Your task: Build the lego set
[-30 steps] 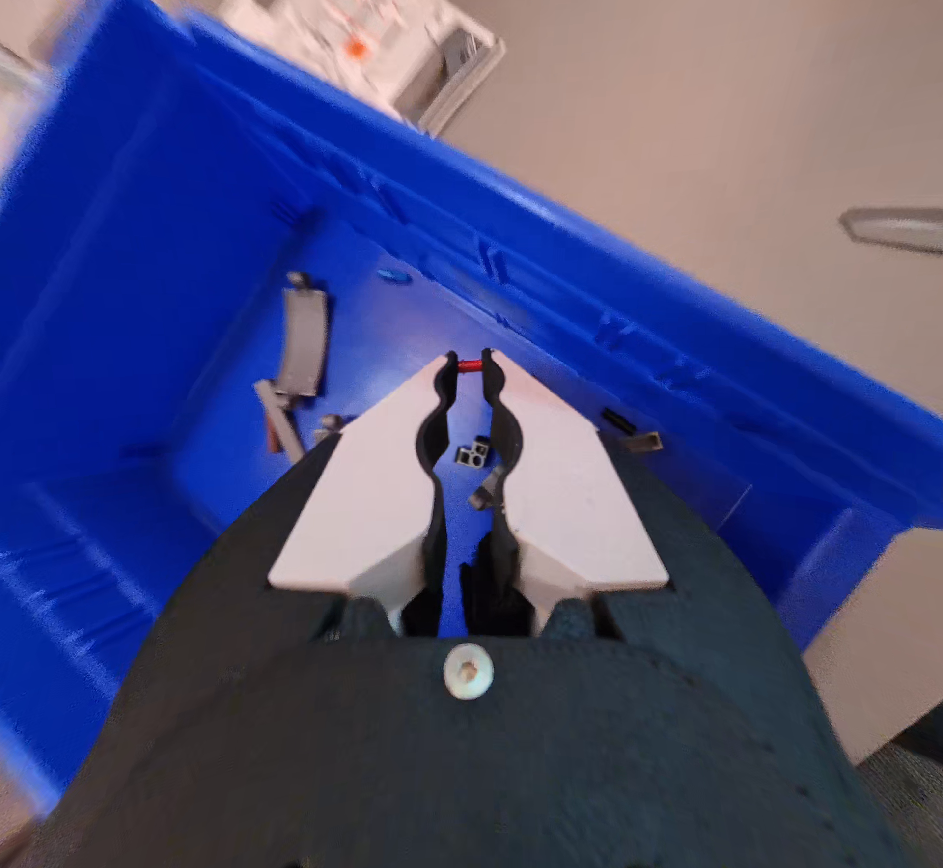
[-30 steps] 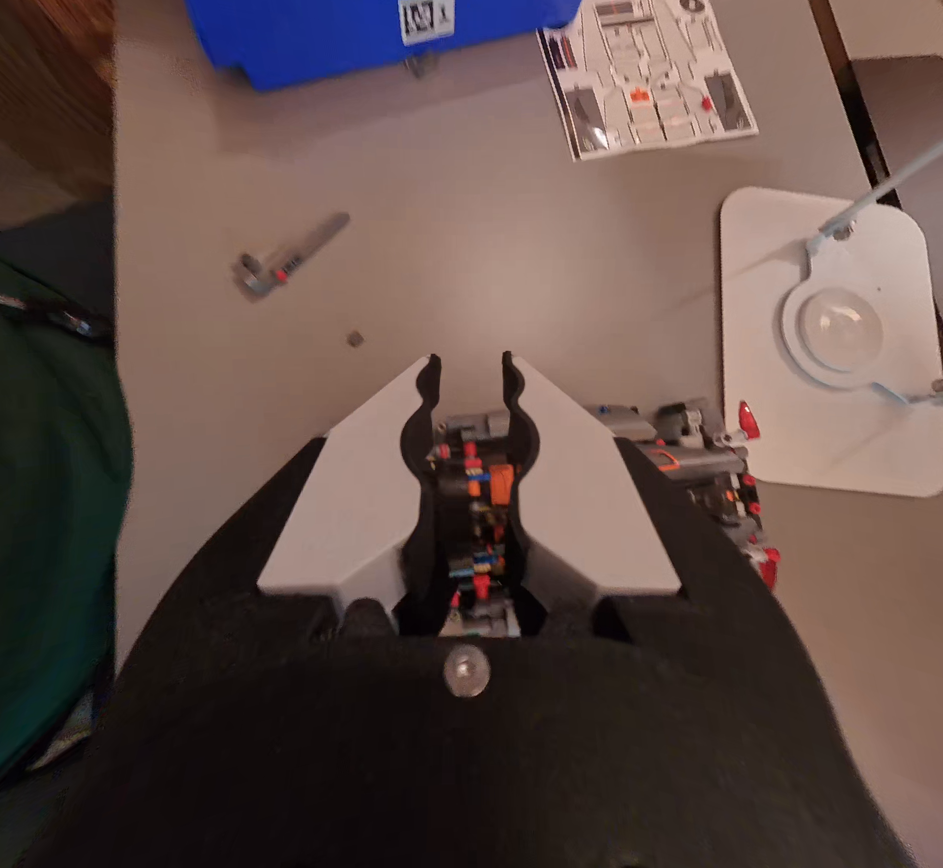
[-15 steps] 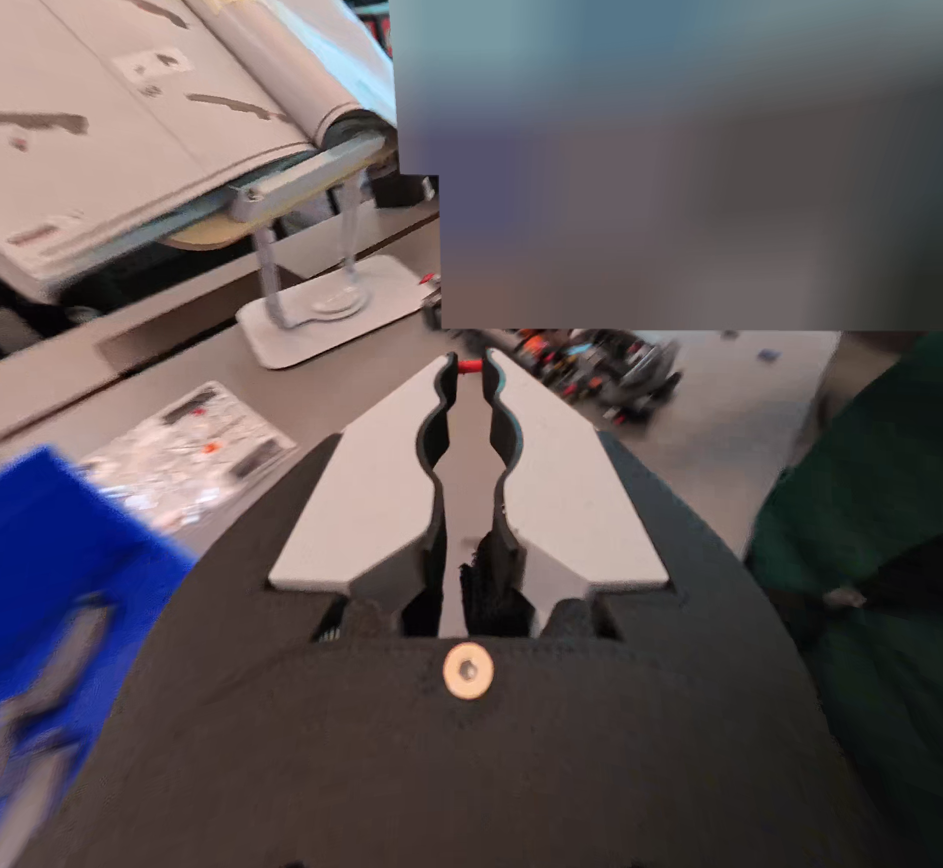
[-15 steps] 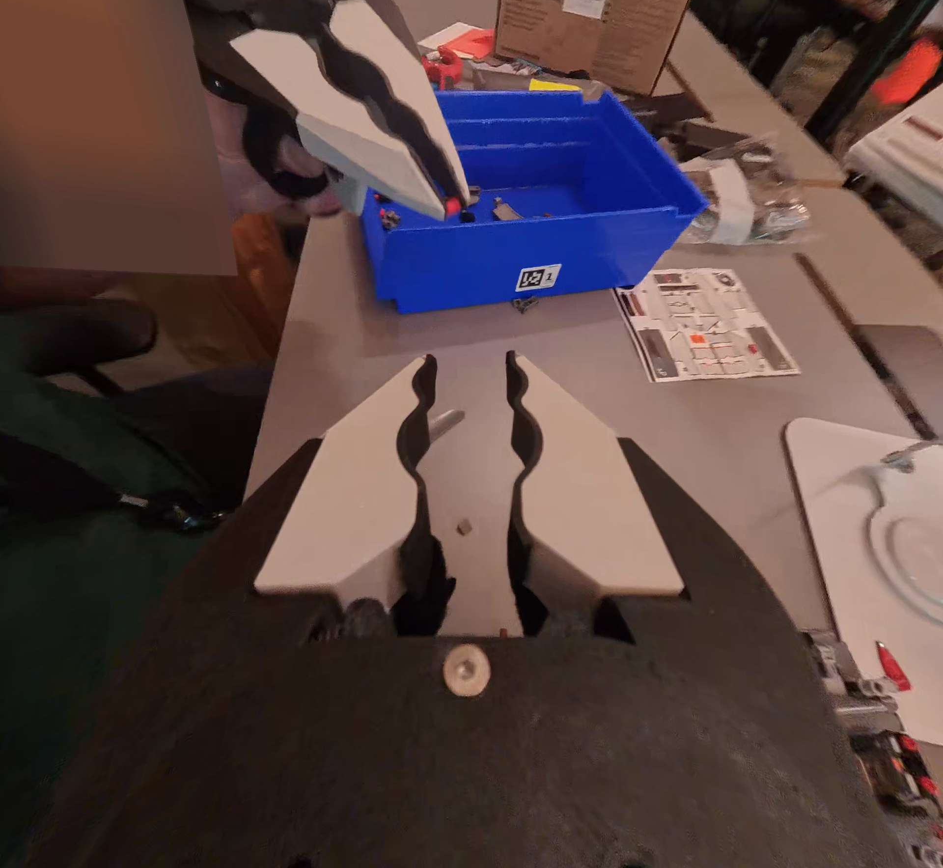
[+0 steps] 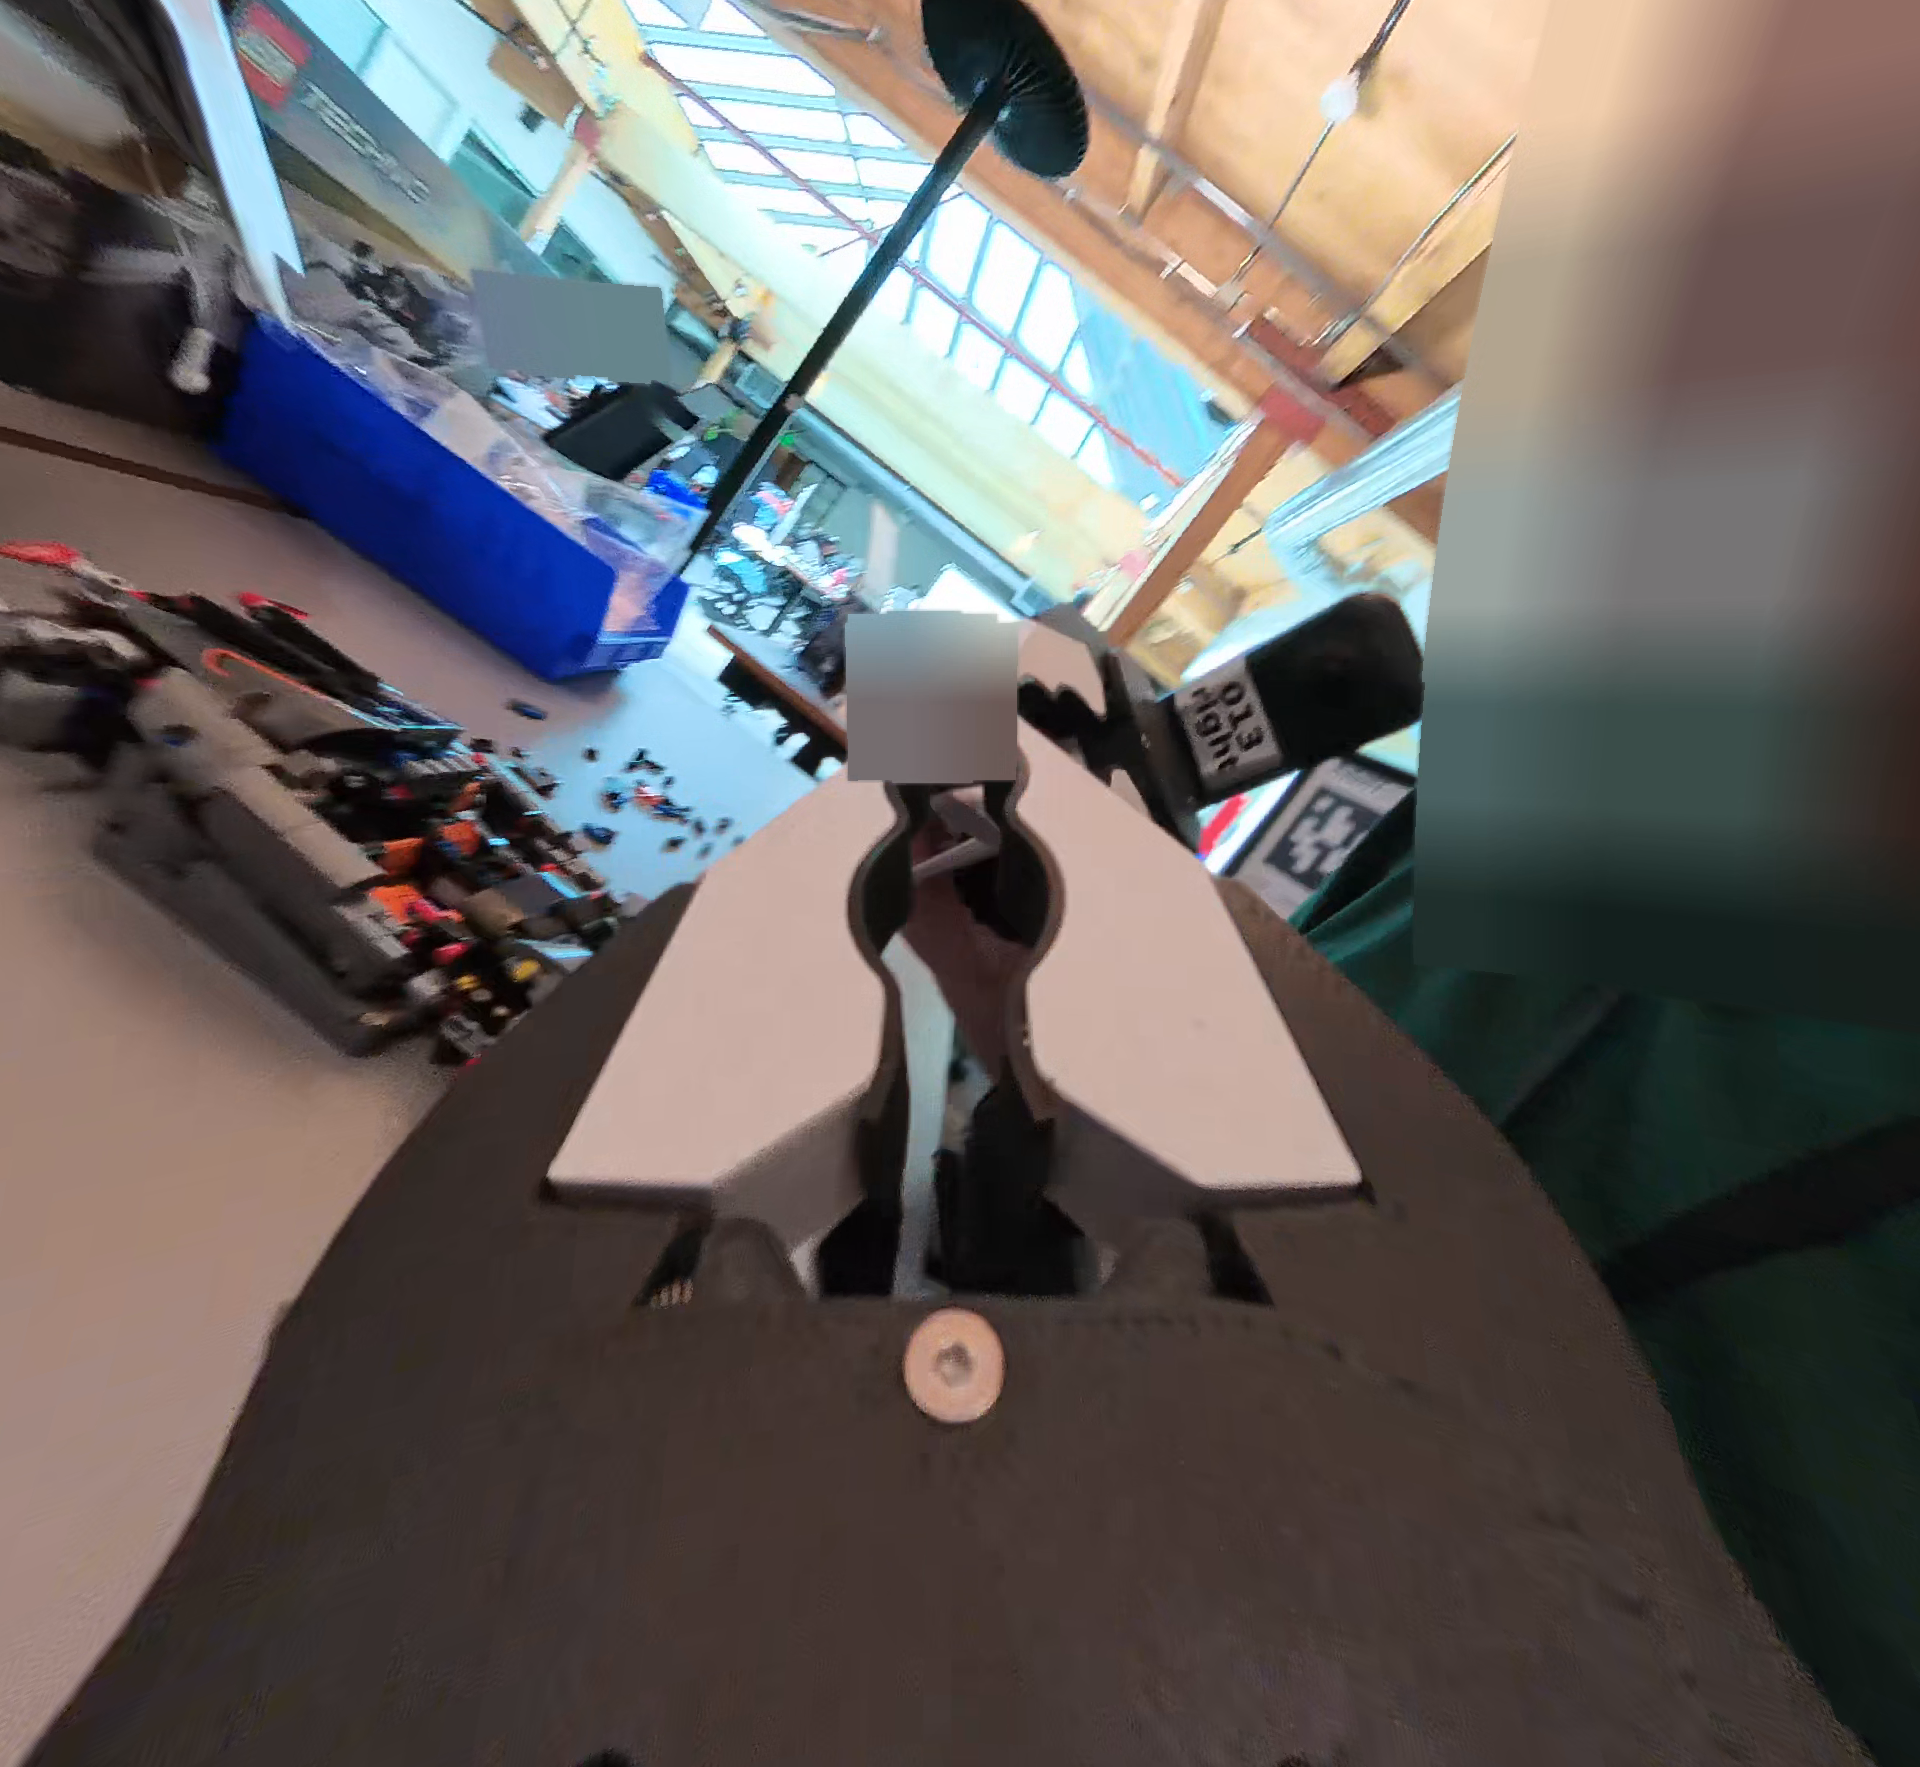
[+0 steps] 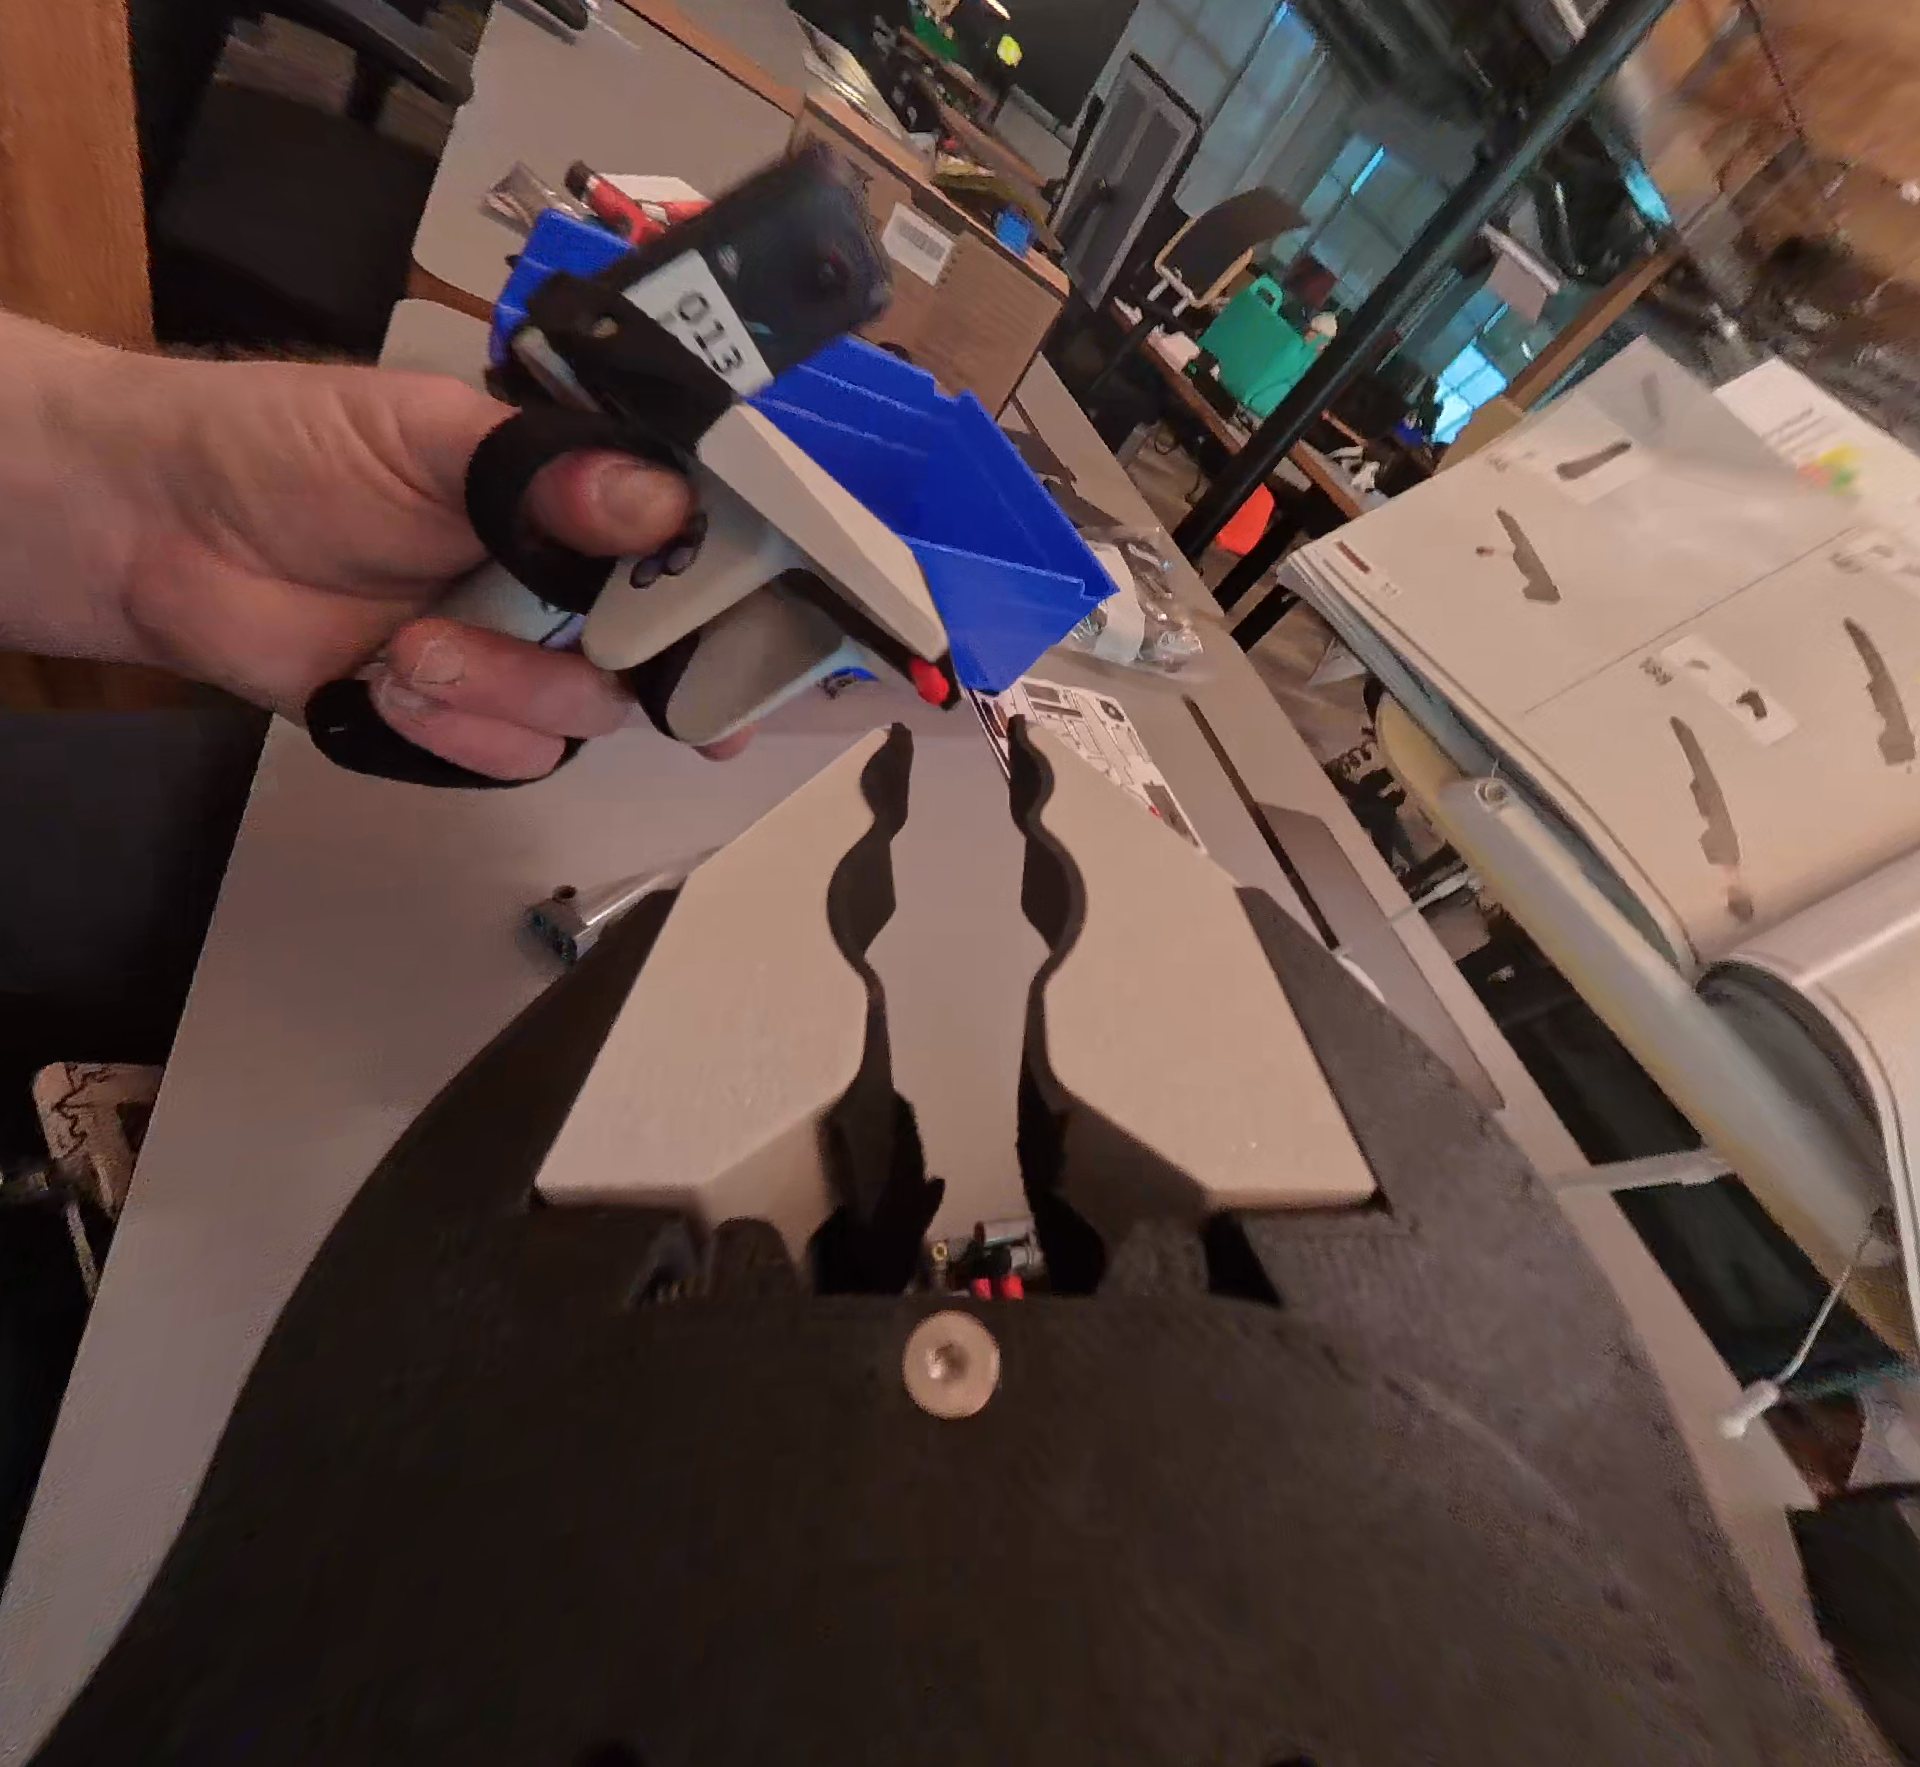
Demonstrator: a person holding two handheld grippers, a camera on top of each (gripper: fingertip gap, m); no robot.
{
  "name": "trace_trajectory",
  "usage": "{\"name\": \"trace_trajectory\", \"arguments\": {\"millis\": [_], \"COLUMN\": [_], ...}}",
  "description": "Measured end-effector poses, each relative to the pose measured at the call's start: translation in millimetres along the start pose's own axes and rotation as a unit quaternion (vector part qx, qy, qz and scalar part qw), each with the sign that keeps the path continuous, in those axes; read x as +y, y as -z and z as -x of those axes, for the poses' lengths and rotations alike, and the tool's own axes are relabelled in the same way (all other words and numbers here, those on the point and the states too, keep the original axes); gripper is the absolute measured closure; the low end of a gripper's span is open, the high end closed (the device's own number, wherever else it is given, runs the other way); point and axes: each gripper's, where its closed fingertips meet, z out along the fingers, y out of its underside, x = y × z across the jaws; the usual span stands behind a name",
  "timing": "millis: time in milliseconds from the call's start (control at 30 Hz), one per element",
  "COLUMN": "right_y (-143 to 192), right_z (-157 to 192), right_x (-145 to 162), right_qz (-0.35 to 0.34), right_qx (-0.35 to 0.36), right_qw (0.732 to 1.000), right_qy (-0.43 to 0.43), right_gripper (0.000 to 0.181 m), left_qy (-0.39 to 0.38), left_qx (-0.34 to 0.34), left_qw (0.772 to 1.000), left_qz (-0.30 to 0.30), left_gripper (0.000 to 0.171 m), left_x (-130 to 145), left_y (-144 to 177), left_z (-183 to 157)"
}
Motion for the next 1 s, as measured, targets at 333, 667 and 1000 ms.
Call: {"name": "trace_trajectory", "arguments": {"millis": [333,667,1000], "right_y": [1.9,-0.3,-11.3], "right_z": [1.0,-10.6,-11.1], "right_x": [2.2,16.0,30.9], "right_qz": [0.003,0.043,0.103], "right_qx": [0.011,0.017,0.046], "right_qw": [0.997,0.996,0.981], "right_qy": [0.072,0.077,0.16], "right_gripper": [0.175,0.179,0.178], "left_qy": [0.125,0.015,-0.071], "left_qx": [0.082,-0.044,-0.155], "left_qw": [0.987,0.999,0.983], "left_qz": [-0.051,-0.01,0.067], "left_gripper": [0.164,0.149,0.152], "left_x": [7.0,5.0,12.4], "left_y": [-15.4,-11.7,-14.1], "left_z": [2.1,19.9,35.2]}}
